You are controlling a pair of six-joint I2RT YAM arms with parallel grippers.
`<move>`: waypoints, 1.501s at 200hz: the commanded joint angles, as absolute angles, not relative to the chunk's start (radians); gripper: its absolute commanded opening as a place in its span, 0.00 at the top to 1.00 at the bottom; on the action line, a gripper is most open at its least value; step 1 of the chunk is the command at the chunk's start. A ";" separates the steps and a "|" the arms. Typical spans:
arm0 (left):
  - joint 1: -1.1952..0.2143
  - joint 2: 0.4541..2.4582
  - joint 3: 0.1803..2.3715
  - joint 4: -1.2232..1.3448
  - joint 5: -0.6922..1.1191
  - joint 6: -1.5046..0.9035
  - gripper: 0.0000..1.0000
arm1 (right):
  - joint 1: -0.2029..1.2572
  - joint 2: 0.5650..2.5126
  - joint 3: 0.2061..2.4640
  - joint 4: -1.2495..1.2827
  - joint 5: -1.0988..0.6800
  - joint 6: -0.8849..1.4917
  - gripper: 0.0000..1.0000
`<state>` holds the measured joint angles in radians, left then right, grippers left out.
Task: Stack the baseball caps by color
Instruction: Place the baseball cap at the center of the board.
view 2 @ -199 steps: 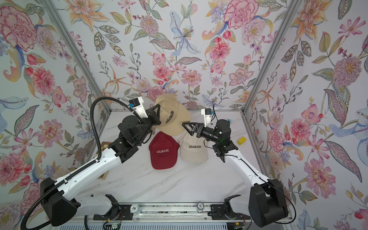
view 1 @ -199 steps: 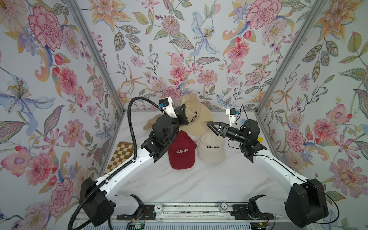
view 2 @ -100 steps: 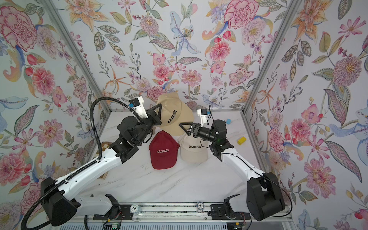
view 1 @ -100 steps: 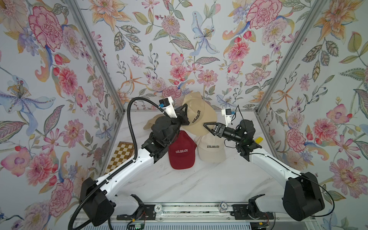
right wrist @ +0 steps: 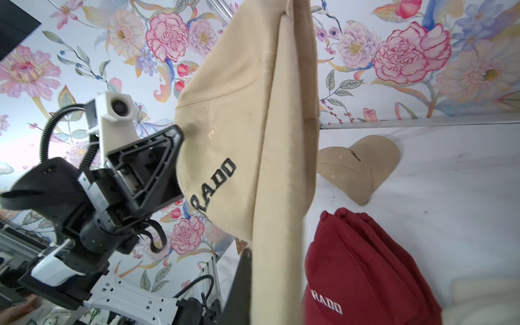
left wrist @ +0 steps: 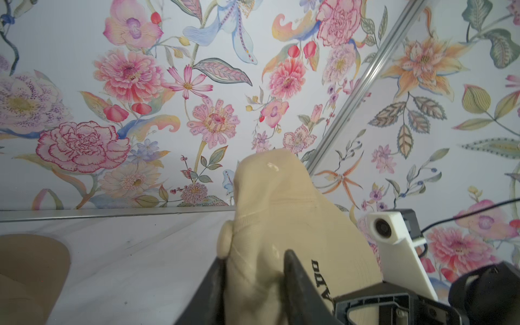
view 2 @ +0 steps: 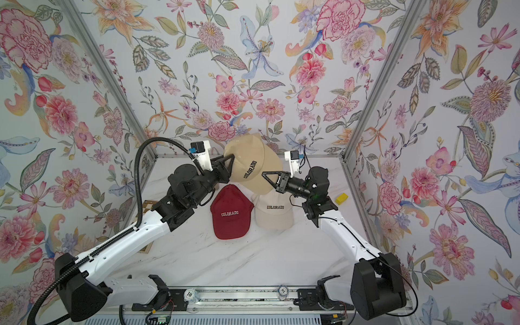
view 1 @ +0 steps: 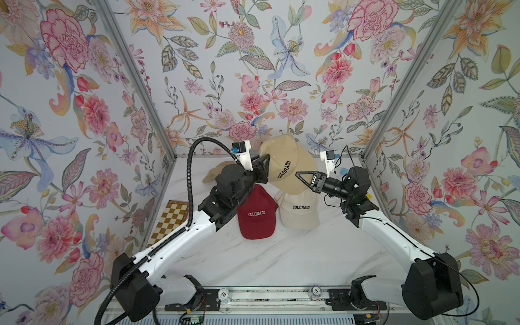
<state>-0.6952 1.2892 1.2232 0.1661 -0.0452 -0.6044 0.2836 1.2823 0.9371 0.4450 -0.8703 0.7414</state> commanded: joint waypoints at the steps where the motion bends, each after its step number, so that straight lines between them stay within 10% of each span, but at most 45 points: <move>1: -0.621 1.216 1.322 -0.022 0.103 -0.452 0.00 | 0.256 1.236 1.048 0.165 -0.993 0.527 1.00; 84: -0.386 1.167 1.176 0.128 0.753 -0.605 0.00 | 0.228 1.253 1.181 -0.113 -1.094 0.337 1.00; 165: -0.387 1.136 0.928 0.447 0.820 -0.819 0.01 | 0.230 1.262 1.187 -0.117 -1.076 0.330 1.00; 300: -0.438 1.179 0.942 0.552 0.870 -0.873 0.61 | 0.247 1.305 1.173 -0.109 -1.059 0.313 1.00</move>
